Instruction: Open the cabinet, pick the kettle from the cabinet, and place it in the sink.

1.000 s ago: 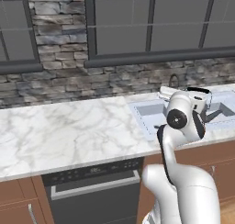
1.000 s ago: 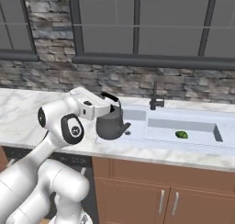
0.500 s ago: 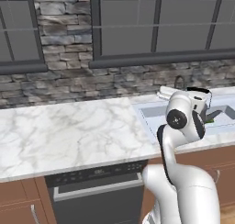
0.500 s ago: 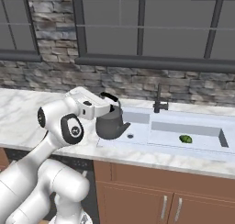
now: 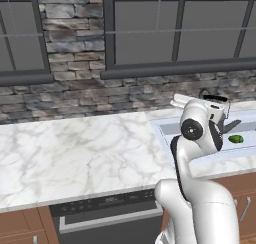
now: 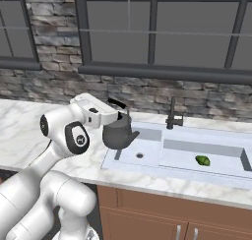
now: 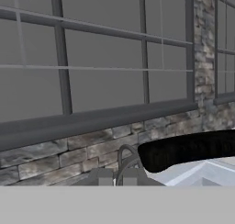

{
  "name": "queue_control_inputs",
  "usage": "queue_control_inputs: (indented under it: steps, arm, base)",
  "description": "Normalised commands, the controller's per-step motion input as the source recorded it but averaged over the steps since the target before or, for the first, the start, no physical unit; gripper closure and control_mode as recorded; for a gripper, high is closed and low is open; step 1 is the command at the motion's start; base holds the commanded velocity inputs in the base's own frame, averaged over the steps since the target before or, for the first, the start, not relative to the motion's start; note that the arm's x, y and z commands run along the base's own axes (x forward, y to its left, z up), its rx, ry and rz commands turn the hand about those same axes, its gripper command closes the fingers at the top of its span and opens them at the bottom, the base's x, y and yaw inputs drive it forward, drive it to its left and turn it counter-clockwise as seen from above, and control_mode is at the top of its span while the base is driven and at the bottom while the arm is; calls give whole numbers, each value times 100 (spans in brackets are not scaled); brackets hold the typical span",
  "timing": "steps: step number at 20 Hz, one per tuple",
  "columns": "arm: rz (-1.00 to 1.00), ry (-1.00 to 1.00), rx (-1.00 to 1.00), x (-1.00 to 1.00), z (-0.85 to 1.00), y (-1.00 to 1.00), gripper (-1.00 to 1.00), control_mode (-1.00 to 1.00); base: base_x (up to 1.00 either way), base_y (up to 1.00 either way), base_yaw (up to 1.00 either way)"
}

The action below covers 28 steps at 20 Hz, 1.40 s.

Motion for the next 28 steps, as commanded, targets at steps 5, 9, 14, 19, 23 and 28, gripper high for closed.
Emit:
queue_control_inputs:
  steps: [5, 9, 14, 19, 23, 28]
  arm:
    - [0, 0, 0, 0, 0, 0, 100, 100]
    - [0, 0, 0, 0, 0, 0, 100, 100]
    - [0, 0, 0, 0, 0, 0, 100, 100]
    - [0, 0, 0, 0, 0, 0, 100, 100]
    - [0, 0, 0, 0, 0, 0, 100, -100]
    - [0, 0, 0, 0, 0, 0, 100, -100]
  base:
    - [0, 0, 0]
    - [0, 0, 0]
    - [0, 0, 0]
    - [0, 0, 0]
    - [0, 0, 0]
    - [0, 0, 0]
